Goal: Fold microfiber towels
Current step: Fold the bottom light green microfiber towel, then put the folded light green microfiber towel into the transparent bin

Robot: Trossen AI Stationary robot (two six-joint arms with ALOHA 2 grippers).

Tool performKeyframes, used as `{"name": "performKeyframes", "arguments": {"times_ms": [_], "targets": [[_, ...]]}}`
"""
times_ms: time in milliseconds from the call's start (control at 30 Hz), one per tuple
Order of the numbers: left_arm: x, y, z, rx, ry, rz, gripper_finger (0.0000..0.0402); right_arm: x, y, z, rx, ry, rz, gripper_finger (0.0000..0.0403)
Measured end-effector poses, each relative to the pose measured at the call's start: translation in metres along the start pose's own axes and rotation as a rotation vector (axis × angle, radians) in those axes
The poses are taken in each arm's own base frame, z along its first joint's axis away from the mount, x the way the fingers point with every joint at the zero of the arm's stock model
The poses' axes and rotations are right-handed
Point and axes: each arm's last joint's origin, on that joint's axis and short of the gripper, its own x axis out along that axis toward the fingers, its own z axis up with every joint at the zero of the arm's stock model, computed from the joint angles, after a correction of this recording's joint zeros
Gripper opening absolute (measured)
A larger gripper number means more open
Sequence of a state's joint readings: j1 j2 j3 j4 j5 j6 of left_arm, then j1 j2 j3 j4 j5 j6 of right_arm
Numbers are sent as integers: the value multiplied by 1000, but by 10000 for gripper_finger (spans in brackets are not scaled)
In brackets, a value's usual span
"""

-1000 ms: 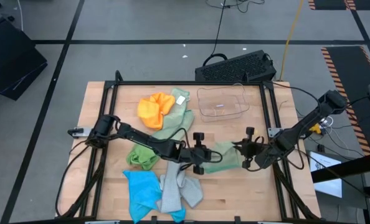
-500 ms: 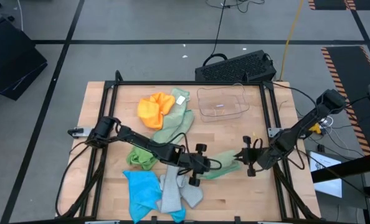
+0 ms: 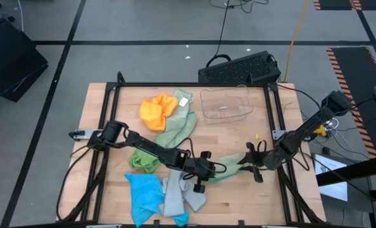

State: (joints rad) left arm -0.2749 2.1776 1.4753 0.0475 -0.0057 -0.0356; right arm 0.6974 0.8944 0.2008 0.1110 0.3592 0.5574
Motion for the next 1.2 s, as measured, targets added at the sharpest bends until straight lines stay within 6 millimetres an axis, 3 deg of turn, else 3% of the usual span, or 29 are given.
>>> {"name": "performKeyframes", "arguments": {"times_ms": [200, 400, 567, 700, 933, 1067, 1200], "targets": [[4, 0, -6, -1, 25, -8, 20, -6, 0, 6, 84, -38, 42, 170], [5, 1, -6, -22, 24, -5, 55, -5, 6, 24, 41, -259, 18, 190], [5, 3, -5, -42, 17, -1, 99, 10, 8, 27, 12, -288, 15, 153], [4, 3, -5, -52, 26, -23, 127, 27, 10, 16, -22, -203, 45, 101], [-16, 1, 16, -71, -52, -45, 172, 52, 5, -11, -74, -36, -1, 9], [-22, 9, 23, -117, -86, 74, 190, 58, 5, -16, -66, -33, -6, 11], [-16, 36, 15, -319, -63, 124, 205, 59, 5, -16, -71, -37, -3, 13]]}}
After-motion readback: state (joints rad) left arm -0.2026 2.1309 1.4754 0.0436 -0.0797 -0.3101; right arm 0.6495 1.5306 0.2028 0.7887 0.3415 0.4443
